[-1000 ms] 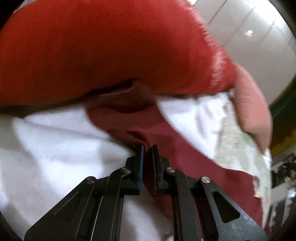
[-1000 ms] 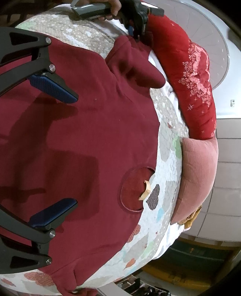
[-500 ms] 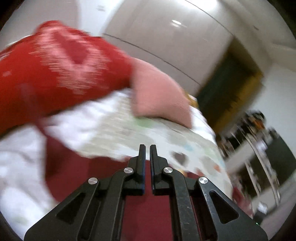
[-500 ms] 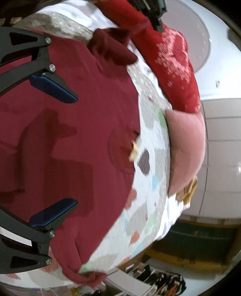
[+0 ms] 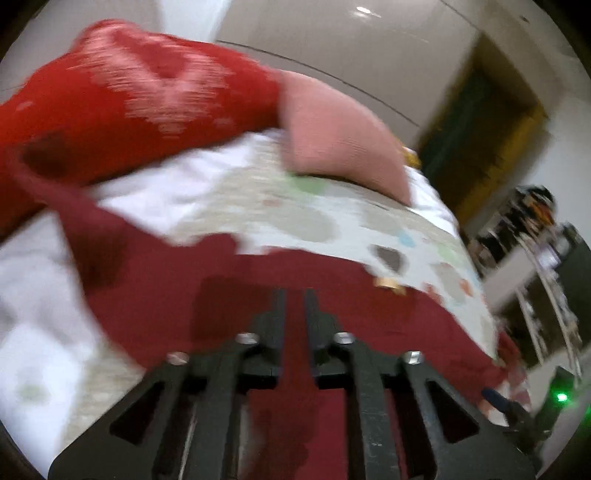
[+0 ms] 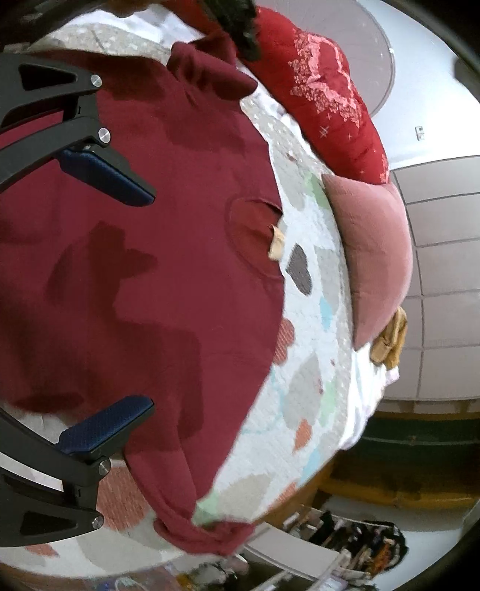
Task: Fold small clothes
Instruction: 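Reach the left tool to the sweater sleeve and close on its cuff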
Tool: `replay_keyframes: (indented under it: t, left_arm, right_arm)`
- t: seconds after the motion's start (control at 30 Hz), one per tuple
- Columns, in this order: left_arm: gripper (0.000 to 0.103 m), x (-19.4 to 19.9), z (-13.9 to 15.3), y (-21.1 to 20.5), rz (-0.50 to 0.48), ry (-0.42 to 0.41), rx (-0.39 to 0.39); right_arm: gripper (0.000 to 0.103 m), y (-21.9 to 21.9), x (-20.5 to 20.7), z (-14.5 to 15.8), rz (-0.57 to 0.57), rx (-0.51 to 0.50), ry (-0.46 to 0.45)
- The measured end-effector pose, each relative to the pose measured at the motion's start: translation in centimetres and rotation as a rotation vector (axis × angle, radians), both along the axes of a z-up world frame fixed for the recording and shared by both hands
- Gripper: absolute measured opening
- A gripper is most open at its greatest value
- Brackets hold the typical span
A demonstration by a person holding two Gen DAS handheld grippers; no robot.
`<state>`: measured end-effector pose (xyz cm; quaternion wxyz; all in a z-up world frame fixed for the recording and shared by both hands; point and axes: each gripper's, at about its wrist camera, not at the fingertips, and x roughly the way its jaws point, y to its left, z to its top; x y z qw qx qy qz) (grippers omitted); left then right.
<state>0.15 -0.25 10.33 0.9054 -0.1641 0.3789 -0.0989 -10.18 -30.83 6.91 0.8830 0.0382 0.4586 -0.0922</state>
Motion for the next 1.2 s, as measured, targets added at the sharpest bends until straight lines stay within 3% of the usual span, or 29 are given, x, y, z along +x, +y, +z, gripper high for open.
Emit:
replay_keyframes:
  t: [0.07, 0.1, 0.2, 0.37, 0.57, 0.73, 0.8, 0.83, 0.87, 0.97, 1.2]
  left_arm:
    - [0.075, -1.2, -0.9, 4.3, 0.112, -0.028, -0.021]
    - [0.081, -2.0, -1.6, 6.7, 0.187, -0.052, -0.055]
    - [0.083, -2.9, -4.1, 13.2, 0.365, -0.026, -0.136]
    - [0.083, -1.6, -7.2, 19.9, 0.504, 0.042, -0.304]
    - [0.083, 2.3, -9.5, 21.2, 0.474, 0.093, -0.418]
    - [0.083, 4.4, -10.2, 20.2, 0.482, 0.109, -0.354]
    - [0.072, 5.0, -10.1, 19.9, 0.491, 0.107, -0.324]
    - [0.045, 5.3, -10.1, 19.8, 0.497, 0.111, -0.294]
    - [0.007, 5.3, -10.0, 19.6, 0.509, 0.119, -0.251]
    - [0.007, 4.8, -9.2, 19.2, 0.443, 0.083, -0.283]
    - [0.007, 2.8, -2.8, 15.6, 0.280, -0.051, -0.340]
  right_arm:
    - [0.102, 0.6, 0.1, -0.5, 0.014, 0.019, 0.005]
    - [0.102, 0.9, 0.1, -0.7, 0.020, 0.019, 0.009]
    - [0.102, 2.0, 0.6, -1.3, 0.040, 0.004, 0.030]
    - [0.102, 3.2, 1.1, -2.0, 0.060, -0.003, 0.055]
    - [0.102, 4.5, 1.6, -3.0, 0.086, -0.011, 0.081]
    - [0.102, 5.2, 2.0, -3.7, 0.106, -0.021, 0.098]
    - [0.102, 5.2, 2.1, -3.8, 0.106, -0.022, 0.101]
    - [0.102, 5.2, 2.1, -3.8, 0.105, -0.021, 0.102]
    - [0.102, 5.2, 2.1, -3.8, 0.104, -0.019, 0.103]
    - [0.102, 5.3, 1.9, -3.8, 0.107, -0.014, 0.101]
    - [0.102, 5.2, 1.7, -3.1, 0.105, -0.007, 0.081]
